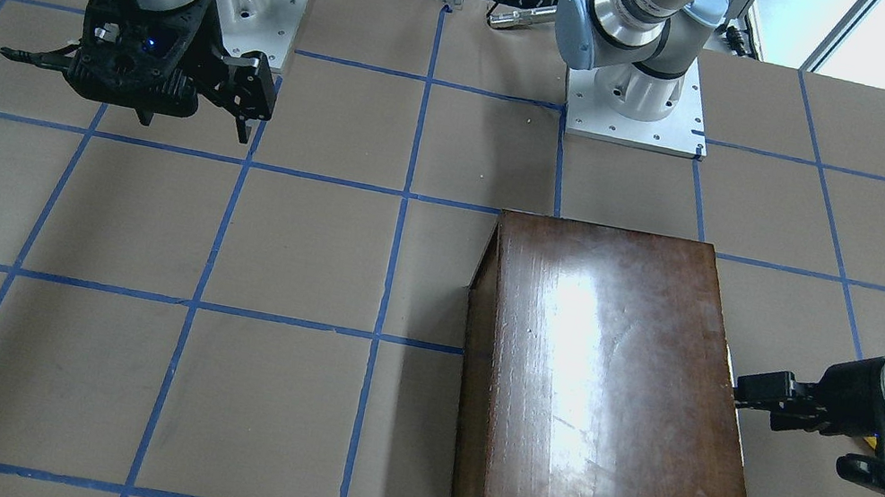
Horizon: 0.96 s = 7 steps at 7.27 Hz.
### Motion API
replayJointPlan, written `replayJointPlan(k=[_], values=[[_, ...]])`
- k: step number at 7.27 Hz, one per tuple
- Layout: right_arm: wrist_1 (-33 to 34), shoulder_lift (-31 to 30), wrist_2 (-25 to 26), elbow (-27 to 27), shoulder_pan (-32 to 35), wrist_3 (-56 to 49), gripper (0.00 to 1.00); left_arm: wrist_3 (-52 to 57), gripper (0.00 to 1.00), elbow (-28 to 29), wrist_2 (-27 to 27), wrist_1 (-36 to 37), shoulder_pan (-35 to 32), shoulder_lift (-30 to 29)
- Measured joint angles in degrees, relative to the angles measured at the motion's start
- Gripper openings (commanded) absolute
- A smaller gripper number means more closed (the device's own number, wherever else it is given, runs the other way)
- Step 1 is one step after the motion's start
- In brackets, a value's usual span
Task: Open drawer and put corn inside
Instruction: 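Close the left gripper on the white drawer handle, then pull the drawer outward from the cabinet with the left gripper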
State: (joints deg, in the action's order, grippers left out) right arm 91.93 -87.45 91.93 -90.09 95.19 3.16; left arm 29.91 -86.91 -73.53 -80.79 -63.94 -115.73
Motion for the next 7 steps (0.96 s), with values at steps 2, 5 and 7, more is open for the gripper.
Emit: replayJointPlan(k=[2,5,7], values=[[0.0,0.0,0.0,0.0,0.0,0.0,1.00,-1.8,1.00,0.2,-0.3,0.3,0.1,0.0],[0.0,0.0,0.0,0.0,0.0,0.0,1.00,-3.2,1.00,0.4,-0.5,0.4,0.5,0.1],[0.0,0.0,0.0,0.0,0.0,0.0,1.00,-3.2,1.00,0.3,-0.6,0.4,0.7,0.1]])
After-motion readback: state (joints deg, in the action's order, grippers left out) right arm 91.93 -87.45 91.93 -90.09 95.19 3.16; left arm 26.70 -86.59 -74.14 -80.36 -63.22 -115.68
